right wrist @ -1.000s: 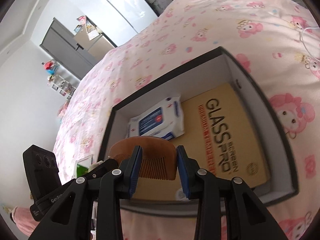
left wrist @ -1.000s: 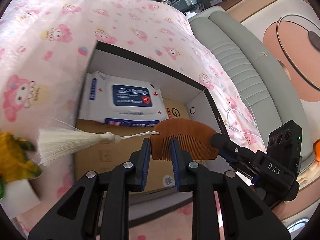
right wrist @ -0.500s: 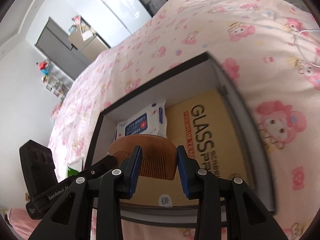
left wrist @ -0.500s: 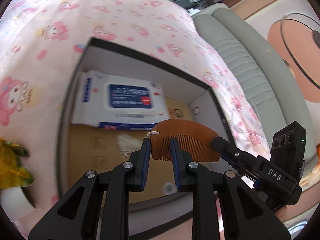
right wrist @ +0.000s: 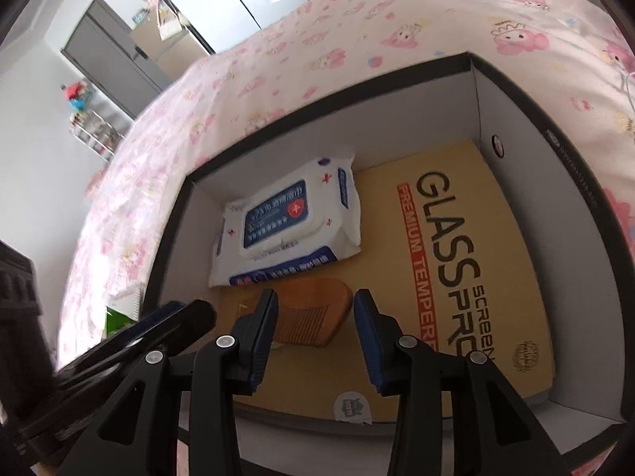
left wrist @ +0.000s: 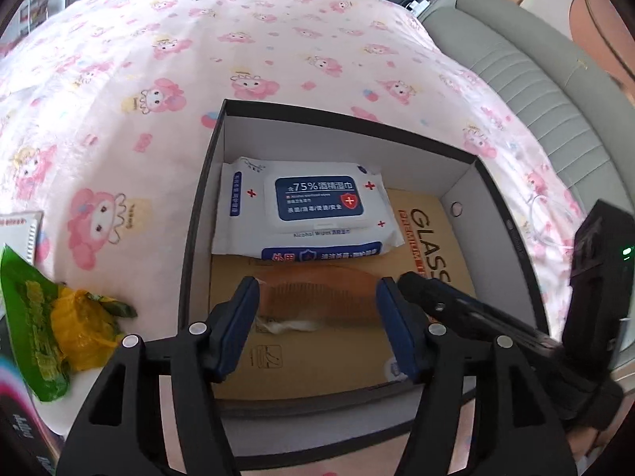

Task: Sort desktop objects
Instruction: 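Lower the comb into the shoebox beside the wipes pack, then open the left tool and raise it out of the shoebox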

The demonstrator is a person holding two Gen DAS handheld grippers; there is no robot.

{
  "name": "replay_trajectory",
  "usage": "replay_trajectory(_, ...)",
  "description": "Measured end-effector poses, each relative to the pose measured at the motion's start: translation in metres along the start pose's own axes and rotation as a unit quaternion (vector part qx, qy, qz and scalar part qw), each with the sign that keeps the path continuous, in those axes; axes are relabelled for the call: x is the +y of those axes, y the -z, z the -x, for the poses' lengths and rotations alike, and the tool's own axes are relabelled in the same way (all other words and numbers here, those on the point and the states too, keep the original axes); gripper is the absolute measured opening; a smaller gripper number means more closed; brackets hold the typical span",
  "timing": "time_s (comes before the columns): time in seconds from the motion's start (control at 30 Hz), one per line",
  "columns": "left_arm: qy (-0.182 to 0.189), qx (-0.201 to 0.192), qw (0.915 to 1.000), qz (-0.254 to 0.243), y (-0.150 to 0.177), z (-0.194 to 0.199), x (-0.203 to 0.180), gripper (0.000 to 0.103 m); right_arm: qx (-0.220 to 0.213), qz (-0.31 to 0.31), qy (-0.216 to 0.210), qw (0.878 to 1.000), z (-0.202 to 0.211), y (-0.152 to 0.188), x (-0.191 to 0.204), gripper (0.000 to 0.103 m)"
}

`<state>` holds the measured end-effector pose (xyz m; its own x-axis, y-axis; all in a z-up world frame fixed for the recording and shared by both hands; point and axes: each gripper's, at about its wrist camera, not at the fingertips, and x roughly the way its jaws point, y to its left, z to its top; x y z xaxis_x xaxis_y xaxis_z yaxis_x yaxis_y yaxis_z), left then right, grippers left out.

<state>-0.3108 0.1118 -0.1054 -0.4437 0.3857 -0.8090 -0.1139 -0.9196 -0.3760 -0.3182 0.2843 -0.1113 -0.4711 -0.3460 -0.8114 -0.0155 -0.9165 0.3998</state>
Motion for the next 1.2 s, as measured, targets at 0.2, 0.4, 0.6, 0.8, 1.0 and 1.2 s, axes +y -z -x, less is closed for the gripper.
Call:
replay_trajectory(0.2, -0.006, -0.007, 0.9999, -0.007, 0.004, 0.002, 0.004, 0.053, -0.014, 0.013, 0.011, 1.0, 0.01, 0.007, 0.003, 0.037)
replay_trajectory(0.4, -0.002, -0.013, 0.9998, -0.013, 0.01, 0.017, 0.001, 0.053, -0.022, 0.024, 0.023, 0.999, 0.025, 0.016, 0.013, 0.037)
replay_trajectory(0.6, -0.015, -0.04, 0.9982, -0.041, 0.014, 0.054, -0.005, 0.052, -0.038, 0.049, 0.056, 0.996, 0.046, 0.031, 0.042, 0.038)
replay_trajectory(0.8, -0.031, -0.078, 0.9953, -0.048, 0.021, 0.098, 0.0, 0.052, -0.062, 0.074, 0.081, 0.992, 0.076, 0.044, 0.076, 0.038)
replay_trajectory(1.0, -0.058, -0.119, 0.9893, -0.061, 0.049, 0.158, 0.011, 0.054, -0.091, 0.097, 0.08, 0.988, 0.108, 0.072, 0.113, 0.039)
replay_trajectory(1.2, -0.084, -0.136, 0.9854, -0.06, 0.086, 0.202, 0.028, 0.054, -0.103, 0.125, 0.074, 0.984, 0.133, 0.112, 0.148, 0.04)
